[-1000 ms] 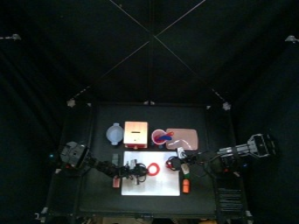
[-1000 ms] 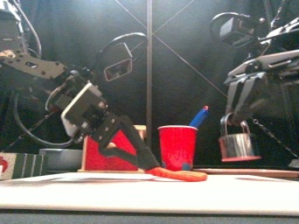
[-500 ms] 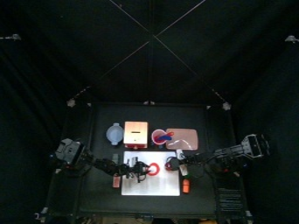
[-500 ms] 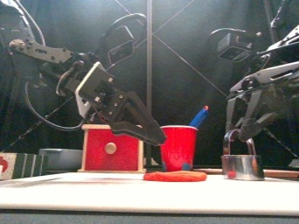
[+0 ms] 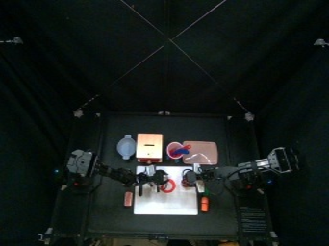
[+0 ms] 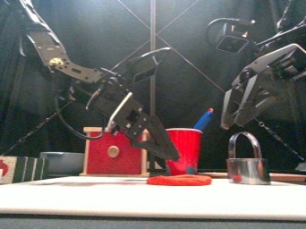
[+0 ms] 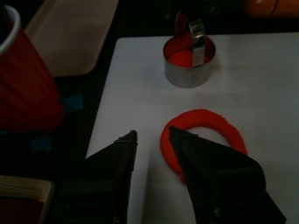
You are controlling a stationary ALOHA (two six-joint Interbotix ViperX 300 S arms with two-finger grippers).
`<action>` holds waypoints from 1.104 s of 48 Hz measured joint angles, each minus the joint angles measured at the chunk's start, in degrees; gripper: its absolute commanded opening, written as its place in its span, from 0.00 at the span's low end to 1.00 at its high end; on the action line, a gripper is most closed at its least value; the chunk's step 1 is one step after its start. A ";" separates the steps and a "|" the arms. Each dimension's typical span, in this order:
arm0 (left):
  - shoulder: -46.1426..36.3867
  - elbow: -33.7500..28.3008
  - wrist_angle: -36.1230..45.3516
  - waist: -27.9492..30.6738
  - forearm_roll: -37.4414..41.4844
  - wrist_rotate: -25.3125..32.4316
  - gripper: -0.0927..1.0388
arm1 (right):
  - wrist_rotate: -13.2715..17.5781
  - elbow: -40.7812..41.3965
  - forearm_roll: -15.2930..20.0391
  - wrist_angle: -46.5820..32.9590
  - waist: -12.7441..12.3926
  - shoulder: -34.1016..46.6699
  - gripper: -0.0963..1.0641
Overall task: Get the cutter from the drawer then cut the dough then place the extra dough in the bowl
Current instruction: Place the extra dough in the bowl
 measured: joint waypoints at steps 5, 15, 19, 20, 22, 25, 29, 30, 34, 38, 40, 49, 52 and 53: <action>0.62 -1.32 4.83 1.32 0.70 -0.09 0.75 | 0.00 0.00 0.88 0.00 0.09 -0.09 0.77; 0.79 -2.46 9.23 1.58 1.58 -0.35 0.75 | 0.00 0.00 2.02 0.00 0.26 -0.35 0.77; 0.79 -2.46 9.32 1.58 1.67 -0.18 0.75 | 0.00 0.00 2.02 0.00 0.35 -0.35 0.77; 0.79 -2.37 9.32 1.58 1.76 -0.18 0.75 | 0.00 0.00 2.11 0.00 0.35 -0.35 0.77; 0.70 -2.46 9.32 1.49 1.67 -0.18 0.75 | 0.00 0.00 2.11 0.00 0.26 -0.44 0.77; 0.79 -2.46 9.49 1.49 1.76 -0.18 0.74 | 0.00 0.00 2.11 0.00 0.35 -0.35 0.77; 0.79 -2.46 10.37 1.49 1.76 -0.18 0.74 | 0.00 0.00 2.11 0.00 0.26 -0.35 0.77; 0.79 -2.46 10.63 1.58 1.85 -0.18 0.74 | 0.00 0.00 2.11 0.00 0.35 -0.35 0.77; 0.97 -2.64 11.78 1.49 2.02 -0.18 0.74 | 0.00 0.00 2.02 0.00 0.26 -0.35 0.77; 1.23 -2.99 12.66 1.58 2.11 -0.18 0.74 | 0.00 0.00 2.11 0.00 0.18 -0.35 0.77; 1.23 -3.16 13.01 1.67 2.11 -0.26 0.74 | 0.00 0.00 2.11 0.00 0.18 -0.35 0.77; 1.23 -3.25 13.27 1.85 2.11 -0.35 0.71 | -0.09 0.00 2.11 0.00 0.18 -0.35 0.77; 1.23 -3.25 13.36 1.85 2.02 -0.44 0.68 | 0.00 0.00 2.02 0.00 0.18 -0.35 0.77; 1.32 -3.25 13.36 1.85 2.02 -0.35 0.67 | 0.00 0.00 2.11 0.00 0.18 -0.35 0.77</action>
